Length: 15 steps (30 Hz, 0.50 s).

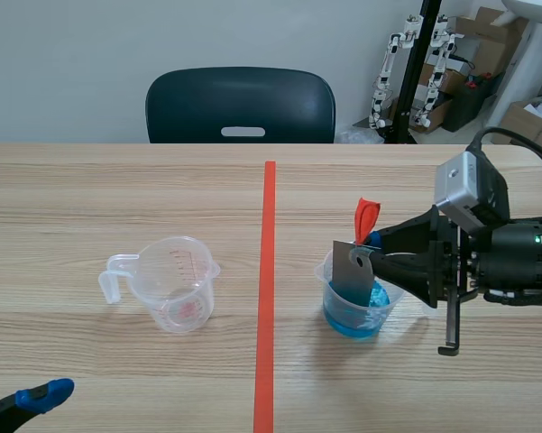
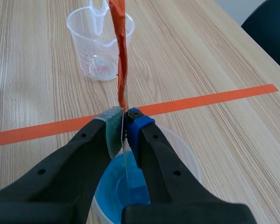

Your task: Do the redox reaction experiment. lower the plate into the blue solution

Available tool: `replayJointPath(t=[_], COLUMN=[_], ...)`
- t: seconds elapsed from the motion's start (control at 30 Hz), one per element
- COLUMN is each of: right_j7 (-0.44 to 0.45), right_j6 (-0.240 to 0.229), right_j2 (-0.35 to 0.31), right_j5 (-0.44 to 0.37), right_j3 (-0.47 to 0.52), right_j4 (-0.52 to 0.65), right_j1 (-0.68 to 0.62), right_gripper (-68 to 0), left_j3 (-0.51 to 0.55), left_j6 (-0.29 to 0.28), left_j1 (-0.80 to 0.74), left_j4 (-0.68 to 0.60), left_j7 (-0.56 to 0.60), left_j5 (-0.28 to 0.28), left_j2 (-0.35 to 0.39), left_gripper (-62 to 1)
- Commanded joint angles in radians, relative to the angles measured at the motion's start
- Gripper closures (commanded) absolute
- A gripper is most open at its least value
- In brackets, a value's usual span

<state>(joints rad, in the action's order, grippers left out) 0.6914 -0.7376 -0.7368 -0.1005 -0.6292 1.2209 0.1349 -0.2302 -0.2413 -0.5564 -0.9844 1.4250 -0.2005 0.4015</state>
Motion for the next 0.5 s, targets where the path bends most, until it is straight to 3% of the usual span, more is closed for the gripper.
replayJointPath(t=[0.0,0.47], right_j7=[0.012,0.031], right_j6=[-0.008,-0.008], right_j2=[0.0,0.0], right_j5=[-0.002,0.012], right_j3=[0.011,0.011], right_j4=[-0.012,-0.031], right_j1=[0.012,0.011], right_gripper=[-0.6,-0.6], left_j3=[0.007,0.007], left_j6=[-0.005,-0.005], left_j1=[-0.008,-0.008], left_j4=[-0.02,-0.02], left_j7=[0.014,0.014], left_j5=[0.003,0.003], left_j2=[-0.005,-0.005], left_gripper=[-54.0,-54.0])
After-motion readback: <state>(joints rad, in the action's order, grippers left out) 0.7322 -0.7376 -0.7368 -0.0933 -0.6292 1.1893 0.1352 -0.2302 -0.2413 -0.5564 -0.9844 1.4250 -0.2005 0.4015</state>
